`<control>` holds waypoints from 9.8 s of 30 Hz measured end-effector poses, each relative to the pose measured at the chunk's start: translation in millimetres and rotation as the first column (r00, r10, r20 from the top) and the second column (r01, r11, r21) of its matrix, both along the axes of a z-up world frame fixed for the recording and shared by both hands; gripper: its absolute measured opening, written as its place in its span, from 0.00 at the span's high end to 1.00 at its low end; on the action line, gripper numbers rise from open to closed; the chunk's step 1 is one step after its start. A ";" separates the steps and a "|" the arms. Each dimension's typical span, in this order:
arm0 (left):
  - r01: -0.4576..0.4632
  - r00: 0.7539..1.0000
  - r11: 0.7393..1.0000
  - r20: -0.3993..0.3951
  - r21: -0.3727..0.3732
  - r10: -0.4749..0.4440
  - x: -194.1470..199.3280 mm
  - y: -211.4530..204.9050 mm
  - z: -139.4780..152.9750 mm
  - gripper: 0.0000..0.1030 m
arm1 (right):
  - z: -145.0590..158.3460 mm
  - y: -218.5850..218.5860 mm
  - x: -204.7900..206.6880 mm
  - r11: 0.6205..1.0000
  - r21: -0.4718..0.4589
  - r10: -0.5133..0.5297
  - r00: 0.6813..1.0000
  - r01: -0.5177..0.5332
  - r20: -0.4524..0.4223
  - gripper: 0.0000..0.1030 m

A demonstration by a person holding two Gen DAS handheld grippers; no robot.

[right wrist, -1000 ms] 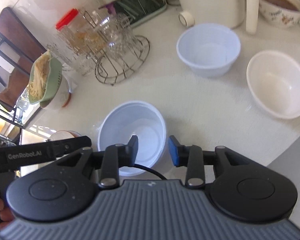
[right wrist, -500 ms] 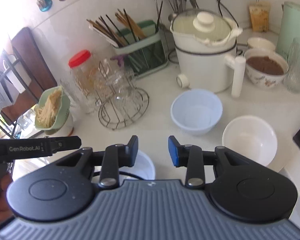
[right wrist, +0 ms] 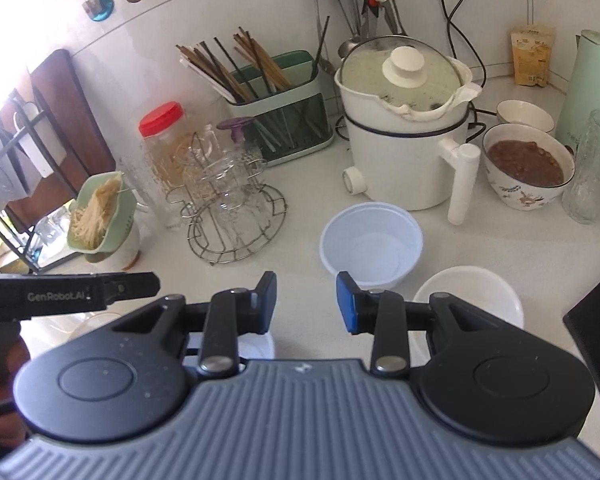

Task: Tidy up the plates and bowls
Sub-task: 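Lower the translucent bowl onto the counter and open both grippers, then move both grippers to the second translucent bowl rim and close them, then lift the second translucent bowl with both grippers and lower it into the first bowl, then open both grippers and release the nested bowls, then move both grippers to the white opaque bowl rim and close them, then lift the white opaque bowl with both grippers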

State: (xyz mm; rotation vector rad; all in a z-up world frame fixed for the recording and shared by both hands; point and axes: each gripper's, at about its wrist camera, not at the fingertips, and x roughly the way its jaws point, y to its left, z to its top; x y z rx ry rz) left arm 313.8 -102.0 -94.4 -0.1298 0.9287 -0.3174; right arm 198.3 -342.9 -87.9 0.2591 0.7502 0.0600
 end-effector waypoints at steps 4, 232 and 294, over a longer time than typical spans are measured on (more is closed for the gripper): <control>-0.011 1.000 1.000 -0.026 -0.003 0.011 8.7 -6.0 -7.2 0.56 | -1.4 -16.8 4.3 1.000 0.008 -0.028 0.999 0.028 -0.022 0.65; 0.442 0.896 0.896 0.036 0.039 -0.443 19.0 -206.0 -24.4 0.53 | -37.6 -102.4 -54.2 0.937 0.022 -0.348 0.938 0.347 0.002 0.57; 0.279 0.927 0.960 -0.252 -0.037 -0.279 48.0 -225.8 -86.7 0.93 | -93.4 -128.8 -24.2 0.882 0.129 -0.418 0.880 0.453 -0.226 0.89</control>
